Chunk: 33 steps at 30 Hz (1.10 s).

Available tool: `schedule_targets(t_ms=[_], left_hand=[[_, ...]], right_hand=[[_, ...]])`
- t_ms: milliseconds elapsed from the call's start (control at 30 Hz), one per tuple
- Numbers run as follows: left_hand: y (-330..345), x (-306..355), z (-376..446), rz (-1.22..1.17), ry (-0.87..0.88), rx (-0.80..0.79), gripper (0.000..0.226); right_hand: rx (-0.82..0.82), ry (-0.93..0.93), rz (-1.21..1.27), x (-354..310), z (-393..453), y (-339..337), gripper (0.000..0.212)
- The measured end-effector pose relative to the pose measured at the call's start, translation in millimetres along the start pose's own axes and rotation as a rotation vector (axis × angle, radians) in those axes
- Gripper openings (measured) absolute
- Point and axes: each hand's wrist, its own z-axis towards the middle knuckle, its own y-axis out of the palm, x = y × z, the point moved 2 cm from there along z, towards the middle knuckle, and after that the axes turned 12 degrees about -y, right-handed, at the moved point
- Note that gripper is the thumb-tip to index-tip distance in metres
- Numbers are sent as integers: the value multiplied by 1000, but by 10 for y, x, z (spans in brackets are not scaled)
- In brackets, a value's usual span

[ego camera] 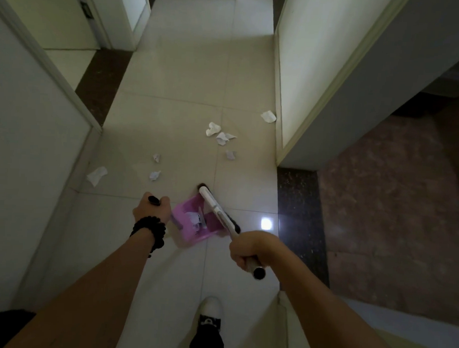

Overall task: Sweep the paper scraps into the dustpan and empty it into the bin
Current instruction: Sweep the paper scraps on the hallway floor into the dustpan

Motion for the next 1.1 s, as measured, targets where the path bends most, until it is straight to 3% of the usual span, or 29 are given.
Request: schedule_targets(t_ms=[67,200,267,467,533,633,800,933,1100], left_hand=[[-77,-152,23,-43,-29,26,26],[-300,-554,46,-197,-135,96,26],[-462,-737,56,-273,-182,134,23],[-945,-899,179,-324,-284,188,27],[-1060,-908,264,-320,-280,207,31],[-1154,-937,375,-376,-277,254,28],[-1312,-986,566,-457,-309,306,24],[-1241,-1243,970,-515,-368,301,53],[-1209,-1429,1370,-563,-421,300,56]], right_hand=[[5,-6,87,32,-156,-46,12],[-91,17,313,6,-565,-173,35],[-98,-1,299,-89,-708,-192,34],[121,-132,127,-377,-598,-70,10],[197,-180,97,-452,-399,6,14],[267,-234,195,-483,-49,82,31],[279,-88,406,-507,465,8,22],[391,-141,231,-521,778,127,37],[464,-148,116,-526,1008,235,30]])
